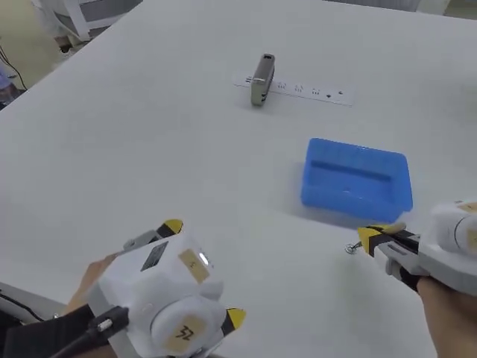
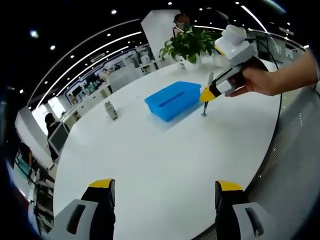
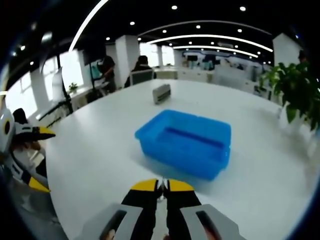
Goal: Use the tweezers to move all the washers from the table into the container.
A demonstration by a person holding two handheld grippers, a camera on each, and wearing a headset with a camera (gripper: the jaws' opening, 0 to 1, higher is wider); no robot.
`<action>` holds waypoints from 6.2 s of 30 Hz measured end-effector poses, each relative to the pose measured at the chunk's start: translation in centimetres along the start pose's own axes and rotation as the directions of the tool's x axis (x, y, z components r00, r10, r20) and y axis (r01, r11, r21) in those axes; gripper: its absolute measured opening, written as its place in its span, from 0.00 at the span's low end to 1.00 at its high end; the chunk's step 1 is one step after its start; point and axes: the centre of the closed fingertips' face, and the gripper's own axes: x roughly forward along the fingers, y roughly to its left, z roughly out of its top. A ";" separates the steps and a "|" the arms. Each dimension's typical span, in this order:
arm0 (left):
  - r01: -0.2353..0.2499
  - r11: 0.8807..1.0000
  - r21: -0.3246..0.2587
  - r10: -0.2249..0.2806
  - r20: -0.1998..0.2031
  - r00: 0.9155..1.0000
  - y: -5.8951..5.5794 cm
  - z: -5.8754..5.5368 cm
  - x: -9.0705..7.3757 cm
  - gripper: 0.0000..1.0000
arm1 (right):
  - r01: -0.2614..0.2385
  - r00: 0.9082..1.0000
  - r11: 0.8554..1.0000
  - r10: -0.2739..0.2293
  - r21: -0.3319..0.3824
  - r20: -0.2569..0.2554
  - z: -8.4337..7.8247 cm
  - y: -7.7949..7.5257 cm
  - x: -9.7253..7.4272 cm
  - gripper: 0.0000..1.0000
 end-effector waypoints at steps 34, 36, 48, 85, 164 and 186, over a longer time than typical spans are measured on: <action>0.022 1.000 -0.007 -0.022 -0.012 1.000 -0.4 -0.2 0.1 0.85 | -0.085 0.996 0.996 0.085 0.012 -0.016 4.6 0.8 -3.3 0.02; 0.024 1.000 -0.003 -0.024 -0.013 1.000 -0.5 -0.3 0.1 0.85 | -0.087 0.996 0.996 0.087 0.010 -0.017 4.7 0.9 -3.4 0.02; 0.029 1.000 -0.005 -0.029 -0.027 0.999 -0.6 -0.6 0.2 0.84 | -0.070 0.998 0.997 0.069 0.014 0.009 6.9 0.1 -4.6 0.02; -0.001 1.000 0.009 0.001 -0.051 0.999 -0.1 -0.7 0.1 0.83 | -0.004 1.000 1.000 0.004 0.012 0.013 9.0 -4.7 0.0 0.02; 0.171 0.952 -0.254 -0.105 0.254 0.961 2.6 10.1 -3.2 0.61 | -0.146 0.979 0.987 0.154 -0.074 0.130 10.6 1.3 -4.8 0.04; 0.534 0.845 0.024 -0.495 0.410 0.766 -4.5 20.8 -7.1 0.28 | -0.347 0.928 0.917 0.366 -0.197 0.066 7.3 9.6 -10.2 0.03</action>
